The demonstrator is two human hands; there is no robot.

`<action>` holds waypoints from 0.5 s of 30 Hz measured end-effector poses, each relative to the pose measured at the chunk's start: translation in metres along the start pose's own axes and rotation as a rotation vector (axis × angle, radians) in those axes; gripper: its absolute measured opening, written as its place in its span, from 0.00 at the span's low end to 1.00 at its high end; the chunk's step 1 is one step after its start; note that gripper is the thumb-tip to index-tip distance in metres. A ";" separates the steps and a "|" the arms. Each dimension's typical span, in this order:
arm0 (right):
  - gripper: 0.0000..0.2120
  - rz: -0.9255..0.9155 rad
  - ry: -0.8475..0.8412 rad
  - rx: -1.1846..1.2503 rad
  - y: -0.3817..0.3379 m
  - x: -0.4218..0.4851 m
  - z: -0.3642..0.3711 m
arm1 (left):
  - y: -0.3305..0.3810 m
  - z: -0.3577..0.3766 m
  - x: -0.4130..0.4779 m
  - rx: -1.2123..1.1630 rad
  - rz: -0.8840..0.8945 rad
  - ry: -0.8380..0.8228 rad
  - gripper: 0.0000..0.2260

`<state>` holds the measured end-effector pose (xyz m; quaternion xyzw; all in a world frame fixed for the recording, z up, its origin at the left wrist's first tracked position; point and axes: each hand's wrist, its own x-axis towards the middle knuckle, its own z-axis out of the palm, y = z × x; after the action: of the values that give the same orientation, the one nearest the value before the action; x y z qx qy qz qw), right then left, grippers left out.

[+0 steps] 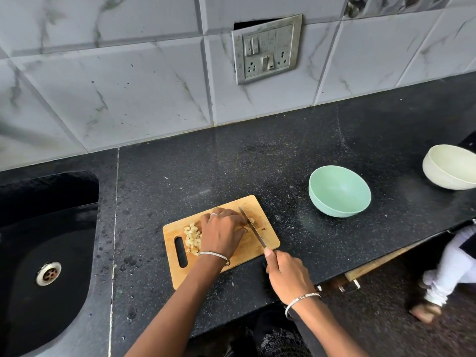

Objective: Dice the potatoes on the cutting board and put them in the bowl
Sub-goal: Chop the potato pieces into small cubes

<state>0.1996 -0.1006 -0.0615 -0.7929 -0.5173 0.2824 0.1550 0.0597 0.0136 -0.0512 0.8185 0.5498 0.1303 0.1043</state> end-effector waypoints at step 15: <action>0.26 -0.037 -0.044 -0.031 -0.007 0.001 0.001 | 0.008 0.011 -0.007 -0.135 -0.230 0.069 0.05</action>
<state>0.1942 -0.0969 -0.0587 -0.7791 -0.5395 0.2888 0.1362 0.0677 0.0039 -0.0603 0.7363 0.6331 0.1823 0.1544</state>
